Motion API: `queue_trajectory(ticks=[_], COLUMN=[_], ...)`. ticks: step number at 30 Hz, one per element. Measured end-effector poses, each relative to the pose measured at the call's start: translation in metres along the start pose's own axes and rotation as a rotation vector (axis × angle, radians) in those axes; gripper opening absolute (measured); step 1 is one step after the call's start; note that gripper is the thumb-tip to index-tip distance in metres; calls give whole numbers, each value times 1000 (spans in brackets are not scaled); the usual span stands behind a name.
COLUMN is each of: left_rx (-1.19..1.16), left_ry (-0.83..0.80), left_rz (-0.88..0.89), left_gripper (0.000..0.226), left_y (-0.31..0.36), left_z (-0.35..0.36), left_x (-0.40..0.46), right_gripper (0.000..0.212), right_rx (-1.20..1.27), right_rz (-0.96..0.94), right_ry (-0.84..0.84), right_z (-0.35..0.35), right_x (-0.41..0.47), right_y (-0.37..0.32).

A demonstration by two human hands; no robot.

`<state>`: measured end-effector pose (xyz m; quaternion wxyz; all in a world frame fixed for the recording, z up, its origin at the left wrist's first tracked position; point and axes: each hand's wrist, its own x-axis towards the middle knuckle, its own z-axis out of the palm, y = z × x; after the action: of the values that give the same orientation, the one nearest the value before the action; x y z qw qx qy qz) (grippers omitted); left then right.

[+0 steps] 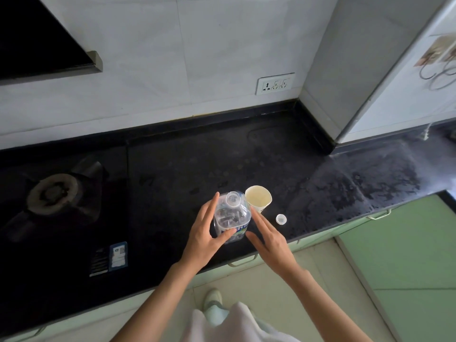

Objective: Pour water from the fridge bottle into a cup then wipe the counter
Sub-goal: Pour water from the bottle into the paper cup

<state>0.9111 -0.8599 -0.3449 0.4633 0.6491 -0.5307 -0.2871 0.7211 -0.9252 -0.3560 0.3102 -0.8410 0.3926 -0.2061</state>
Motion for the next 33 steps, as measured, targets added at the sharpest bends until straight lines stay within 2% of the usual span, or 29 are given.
queue_trajectory(ticks=[8,12,18,27,33], left_rx=[-149,-368,-539,-427,-465], left_ry=[16,-37,-148,-196,-201], left_rz=[3,-67,-145,-218,-273], left_gripper=[79,72,73,67,64], left_y=[16,42,65,70,65], left_z=[14,35,76,111,108], left_x=[4,5,-2,-11,-18], right_gripper=[66,62,72,73,69], right_rx=[139,168,166,238,252], right_rz=[71,109,162,355,400], right_ry=[38,77,125,140,105], right_z=[-15,-41,-68,-78,-73], right_x=[-9,-29,-69,-103,-102], right_y=[-9,-12,0,12,9])
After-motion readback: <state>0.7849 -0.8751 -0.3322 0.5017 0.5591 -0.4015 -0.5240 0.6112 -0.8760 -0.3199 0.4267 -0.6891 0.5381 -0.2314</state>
